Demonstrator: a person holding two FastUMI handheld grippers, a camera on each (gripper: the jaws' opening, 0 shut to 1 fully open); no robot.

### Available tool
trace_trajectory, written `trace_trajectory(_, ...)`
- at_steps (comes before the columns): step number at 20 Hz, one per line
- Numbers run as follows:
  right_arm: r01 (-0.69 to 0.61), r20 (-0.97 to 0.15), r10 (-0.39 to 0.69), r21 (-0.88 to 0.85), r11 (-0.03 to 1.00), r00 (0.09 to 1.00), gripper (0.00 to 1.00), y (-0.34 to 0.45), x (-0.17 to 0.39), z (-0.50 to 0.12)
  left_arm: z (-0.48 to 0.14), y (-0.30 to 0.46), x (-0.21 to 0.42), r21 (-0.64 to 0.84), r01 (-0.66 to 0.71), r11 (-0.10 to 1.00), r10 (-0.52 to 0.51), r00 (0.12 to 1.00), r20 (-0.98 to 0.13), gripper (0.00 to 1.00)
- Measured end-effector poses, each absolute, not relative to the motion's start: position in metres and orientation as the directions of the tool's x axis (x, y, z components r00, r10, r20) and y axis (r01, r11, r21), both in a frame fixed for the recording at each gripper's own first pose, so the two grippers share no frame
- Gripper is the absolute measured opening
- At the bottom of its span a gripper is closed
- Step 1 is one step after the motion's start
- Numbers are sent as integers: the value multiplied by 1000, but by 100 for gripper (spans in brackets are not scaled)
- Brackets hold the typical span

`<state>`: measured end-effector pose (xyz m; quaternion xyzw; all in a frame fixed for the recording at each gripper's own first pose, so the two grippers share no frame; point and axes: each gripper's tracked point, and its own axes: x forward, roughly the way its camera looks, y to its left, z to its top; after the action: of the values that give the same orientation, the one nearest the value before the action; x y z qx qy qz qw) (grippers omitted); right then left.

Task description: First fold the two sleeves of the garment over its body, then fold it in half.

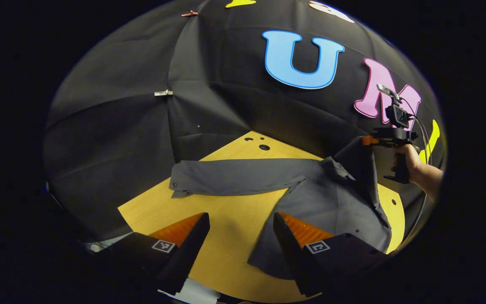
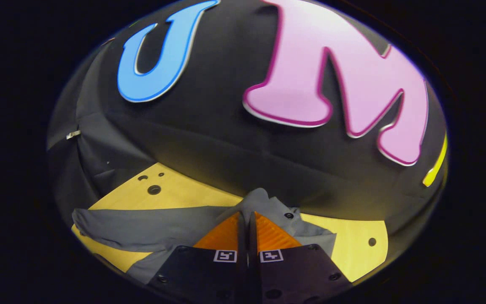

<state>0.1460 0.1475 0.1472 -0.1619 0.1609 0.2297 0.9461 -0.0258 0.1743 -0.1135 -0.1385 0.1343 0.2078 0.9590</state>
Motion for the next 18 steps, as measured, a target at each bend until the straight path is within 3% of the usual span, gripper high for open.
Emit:
trace_trajectory(8, -627, -485, 473, -223, 747, 736, 5, 233, 94, 60, -130, 183, -33, -202, -436, 877, 355, 872, -337, 96)
trace_trajectory(9, -650, -496, 490, -223, 726, 717, 0, 240, 89, 53, -134, 184, -35, -204, -439, 875, 357, 870, -340, 96)
trace_trajectory(10, -673, -508, 506, -220, 706, 697, 16, 245, 82, 47, -135, 185, -35, -207, -440, 874, 357, 869, -344, 96)
trace_trajectory(12, -700, -527, 522, -215, 681, 671, 20, 248, 71, 40, -140, 188, -36, -212, -447, 869, 360, 865, -349, 96)
trace_trajectory(16, -695, -517, 526, -207, 688, 675, 76, 239, 45, 47, -141, 205, -38, -205, -474, 856, 391, 854, -342, 96)
trace_trajectory(18, -681, -512, 518, -198, 705, 685, 92, 223, 30, 53, -140, 219, -41, -184, -487, 854, 413, 848, -332, 96)
